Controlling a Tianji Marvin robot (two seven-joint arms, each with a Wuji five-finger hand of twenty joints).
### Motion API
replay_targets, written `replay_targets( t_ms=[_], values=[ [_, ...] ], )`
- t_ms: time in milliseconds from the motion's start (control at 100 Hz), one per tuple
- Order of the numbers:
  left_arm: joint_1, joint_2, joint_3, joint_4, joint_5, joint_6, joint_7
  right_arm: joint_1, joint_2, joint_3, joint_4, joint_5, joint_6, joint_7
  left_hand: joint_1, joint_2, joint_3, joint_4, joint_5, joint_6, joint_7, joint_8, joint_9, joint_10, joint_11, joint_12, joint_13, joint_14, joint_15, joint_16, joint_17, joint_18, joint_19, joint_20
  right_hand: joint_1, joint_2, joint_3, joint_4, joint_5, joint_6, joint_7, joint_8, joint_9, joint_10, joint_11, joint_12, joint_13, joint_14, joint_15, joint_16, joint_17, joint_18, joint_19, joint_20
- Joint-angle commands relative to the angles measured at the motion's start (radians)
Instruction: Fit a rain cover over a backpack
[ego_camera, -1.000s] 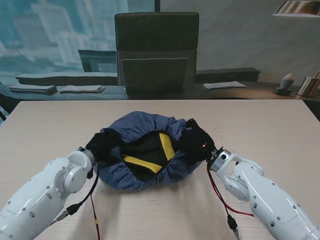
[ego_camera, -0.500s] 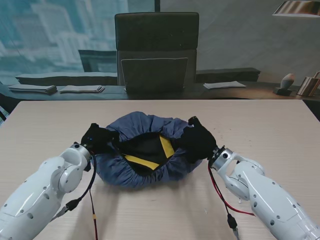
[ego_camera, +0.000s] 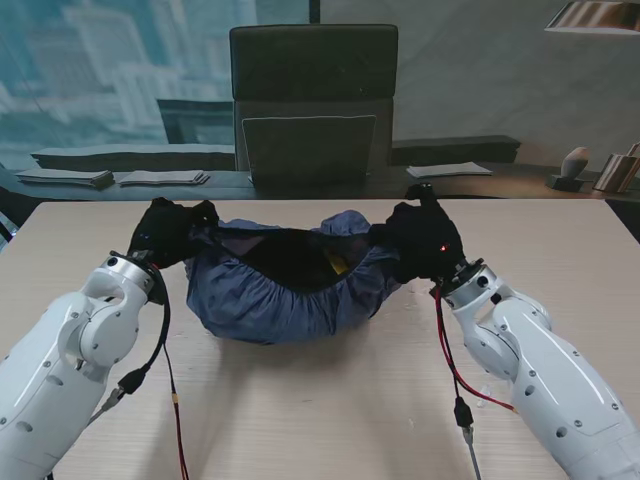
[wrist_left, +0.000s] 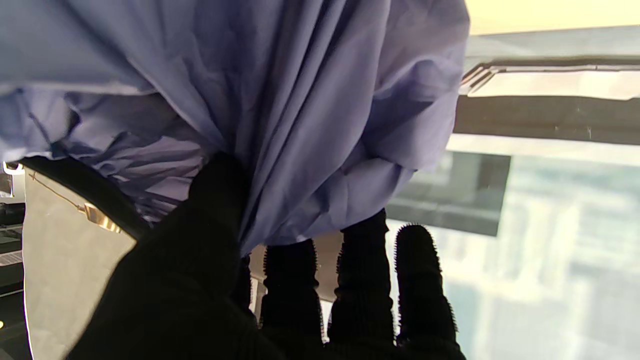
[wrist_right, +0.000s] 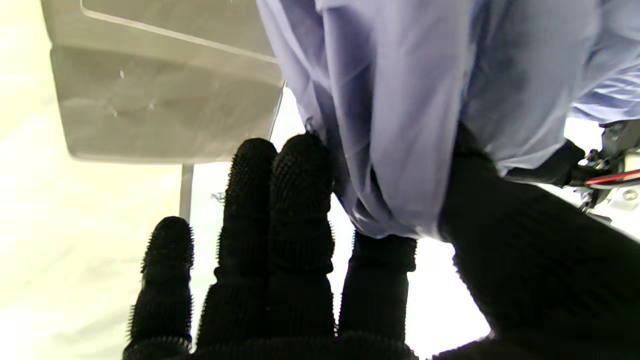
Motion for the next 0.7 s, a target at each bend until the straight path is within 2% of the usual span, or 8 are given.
replay_targets(
  t_ms=[0, 240, 300, 390, 400, 460, 610, 690],
  values=[
    [-0.002, -0.008, -0.013, -0.024, -0.031, 0.000, 0.028, 0.005, -0.014, 0.006, -0.013, 0.018, 0.037, -0.024, 0.057, 0.052, 0.056, -0.028, -0.037, 0.009, 0.054, 0.031, -0.009, 0.004, 0.001, 0.018, -0.023, 0.015, 0.027, 0.023, -0.012, -0.027, 0.027, 0.023, -0.003, -0.012, 0.077, -0.023, 0.034, 0.036, 0.078, -0.010, 0.027, 0.079, 0.030, 0.004, 0.040, 0.000, 0.027, 0.006, -0.025, 0.025, 0.005, -0.015],
    [-0.019, -0.006, 0.017, 0.009, -0.051, 0.023, -0.007, 0.012, -0.018, -0.026, 0.024, 0.039, 0.141, 0.031, 0.090, 0.072, -0.033, -0.002, -0.030, -0.046, 0.042, 0.021, -0.017, -0.004, -0.014, -0.003, -0.039, 0.003, 0.003, 0.008, -0.025, -0.057, 0.023, 0.020, -0.006, 0.020, 0.041, -0.018, 0.021, 0.016, 0.070, -0.007, 0.009, 0.070, 0.026, 0.000, 0.039, 0.003, 0.028, 0.004, -0.019, 0.031, 0.008, -0.016],
    [-0.027, -0.004, 0.037, 0.028, -0.063, 0.042, -0.033, 0.017, -0.018, -0.043, 0.037, 0.049, 0.172, 0.083, 0.082, 0.057, -0.025, 0.005, -0.009, -0.052, 0.039, 0.001, 0.001, 0.000, -0.027, -0.018, -0.023, 0.013, -0.005, -0.001, -0.012, -0.047, 0.026, 0.020, -0.004, 0.041, 0.016, -0.011, 0.012, 0.009, 0.062, 0.001, -0.001, 0.068, 0.022, -0.001, 0.032, 0.004, 0.021, 0.001, -0.023, 0.030, 0.004, -0.017],
    [-0.047, 0.000, 0.071, 0.075, -0.077, 0.048, -0.060, 0.026, -0.013, -0.067, 0.051, 0.062, 0.193, 0.176, 0.021, 0.005, 0.090, -0.013, 0.040, -0.069, 0.024, -0.018, 0.035, 0.012, -0.081, -0.039, -0.008, 0.035, -0.037, -0.034, -0.002, -0.027, 0.031, 0.024, -0.007, 0.090, -0.035, 0.004, -0.004, 0.002, 0.048, 0.001, -0.018, 0.063, 0.012, -0.004, 0.019, 0.001, 0.015, 0.001, -0.031, 0.023, -0.005, -0.022],
    [-0.050, 0.000, 0.075, 0.080, -0.077, 0.048, -0.062, 0.028, -0.012, -0.071, 0.054, 0.063, 0.196, 0.181, 0.018, 0.004, 0.092, -0.014, 0.042, -0.072, 0.022, -0.019, 0.035, 0.011, -0.087, -0.043, -0.005, 0.019, -0.040, -0.037, -0.002, -0.027, 0.031, 0.024, -0.006, 0.090, -0.038, 0.005, -0.005, 0.000, 0.047, 0.001, -0.020, 0.062, 0.012, -0.004, 0.020, 0.000, 0.015, 0.001, -0.031, 0.023, -0.005, -0.022],
    [-0.063, 0.004, 0.099, 0.110, -0.069, 0.050, -0.075, 0.044, -0.011, -0.100, 0.078, 0.069, 0.209, 0.208, 0.007, 0.002, 0.100, -0.018, 0.048, -0.090, 0.015, -0.020, 0.034, 0.006, -0.117, -0.065, -0.005, 0.003, -0.068, -0.056, -0.006, -0.023, 0.027, 0.023, -0.005, 0.095, -0.047, 0.007, -0.008, -0.004, 0.045, 0.000, -0.024, 0.059, 0.009, -0.006, 0.020, -0.003, 0.015, 0.002, -0.028, 0.027, -0.003, -0.022],
    [-0.088, 0.010, 0.150, 0.173, -0.056, 0.067, -0.090, 0.082, -0.008, -0.173, 0.140, 0.077, 0.231, 0.226, -0.009, -0.004, 0.109, -0.017, 0.061, -0.106, 0.002, -0.020, 0.004, 0.018, -0.172, -0.138, -0.029, 0.014, -0.116, -0.091, -0.018, -0.019, 0.025, 0.022, 0.004, 0.099, -0.065, 0.015, -0.013, -0.012, 0.044, 0.000, -0.024, 0.050, 0.008, -0.008, 0.025, -0.009, 0.012, 0.001, -0.021, 0.026, 0.001, -0.021],
    [-0.097, 0.012, 0.169, 0.196, -0.052, 0.079, -0.096, 0.095, -0.007, -0.202, 0.161, 0.084, 0.249, 0.250, -0.003, 0.000, 0.082, -0.006, 0.066, -0.110, -0.008, -0.021, -0.027, 0.023, -0.146, -0.199, -0.044, 0.014, -0.128, -0.111, -0.024, -0.020, 0.026, 0.023, 0.003, 0.114, -0.074, 0.016, -0.021, -0.016, 0.042, 0.000, -0.032, 0.046, 0.003, -0.010, 0.021, -0.009, 0.008, 0.000, -0.021, 0.026, 0.001, -0.021]
  ],
)
